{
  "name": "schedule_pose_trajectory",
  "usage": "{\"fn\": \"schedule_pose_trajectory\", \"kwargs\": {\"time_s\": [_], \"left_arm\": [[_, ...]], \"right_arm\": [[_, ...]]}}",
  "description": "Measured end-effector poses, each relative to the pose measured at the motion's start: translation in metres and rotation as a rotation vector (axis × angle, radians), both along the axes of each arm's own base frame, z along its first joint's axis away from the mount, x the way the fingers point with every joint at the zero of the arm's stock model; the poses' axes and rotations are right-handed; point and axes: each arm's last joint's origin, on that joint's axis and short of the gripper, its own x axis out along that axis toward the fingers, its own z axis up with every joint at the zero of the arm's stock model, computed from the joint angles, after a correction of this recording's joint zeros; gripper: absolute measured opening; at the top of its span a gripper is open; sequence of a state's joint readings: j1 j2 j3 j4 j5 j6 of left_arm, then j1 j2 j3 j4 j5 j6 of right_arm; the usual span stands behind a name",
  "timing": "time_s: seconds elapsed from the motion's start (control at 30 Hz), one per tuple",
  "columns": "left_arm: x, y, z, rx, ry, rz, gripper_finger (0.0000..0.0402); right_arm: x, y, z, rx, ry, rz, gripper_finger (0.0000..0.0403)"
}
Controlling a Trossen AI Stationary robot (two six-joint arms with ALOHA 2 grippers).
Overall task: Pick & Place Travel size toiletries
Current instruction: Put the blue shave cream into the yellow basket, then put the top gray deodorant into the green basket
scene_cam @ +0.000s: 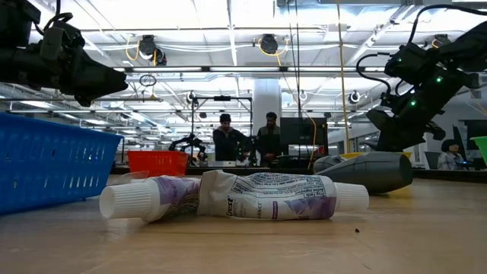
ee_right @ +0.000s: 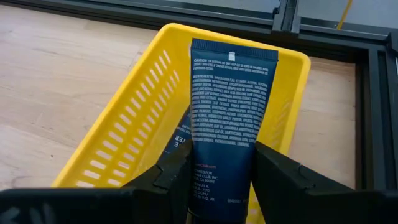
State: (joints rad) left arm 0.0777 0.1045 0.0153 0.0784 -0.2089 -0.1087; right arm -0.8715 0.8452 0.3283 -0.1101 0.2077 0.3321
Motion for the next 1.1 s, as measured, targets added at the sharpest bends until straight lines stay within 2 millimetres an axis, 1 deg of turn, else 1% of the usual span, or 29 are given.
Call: {"fn": "schedule_pose_trajectory", "kwargs": {"time_s": [0.27, 0.37, 0.47, 0.67, 0.8, 0.93, 1.1], "left_arm": [[0.000, 0.000, 0.000, 0.000, 0.000, 0.001, 0.0154], [0.000, 0.000, 0.000, 0.000, 0.000, 0.000, 0.0154], [0.000, 0.000, 0.000, 0.000, 0.000, 0.000, 0.0154], [0.000, 0.000, 0.000, 0.000, 0.000, 0.000, 0.0154], [0.000, 0.000, 0.000, 0.000, 0.000, 0.000, 0.0154], [0.000, 0.000, 0.000, 0.000, 0.000, 0.000, 0.0154], [0.000, 0.000, 0.000, 0.000, 0.000, 0.000, 0.0154]], "right_arm": [[0.000, 0.000, 0.000, -0.001, 0.003, 0.002, 0.0140], [0.000, 0.000, 0.000, -0.002, 0.005, 0.005, 0.0147], [0.000, 0.000, 0.000, -0.002, 0.004, 0.006, 0.0166], [0.001, -0.001, 0.002, -0.026, -0.017, 0.005, 0.0221], [0.002, -0.002, 0.003, -0.033, -0.016, 0.014, 0.0243], [0.009, -0.003, 0.011, -0.076, -0.122, 0.120, 0.0248], [0.025, -0.002, 0.030, -0.199, -0.328, 0.327, 0.0239]]}}
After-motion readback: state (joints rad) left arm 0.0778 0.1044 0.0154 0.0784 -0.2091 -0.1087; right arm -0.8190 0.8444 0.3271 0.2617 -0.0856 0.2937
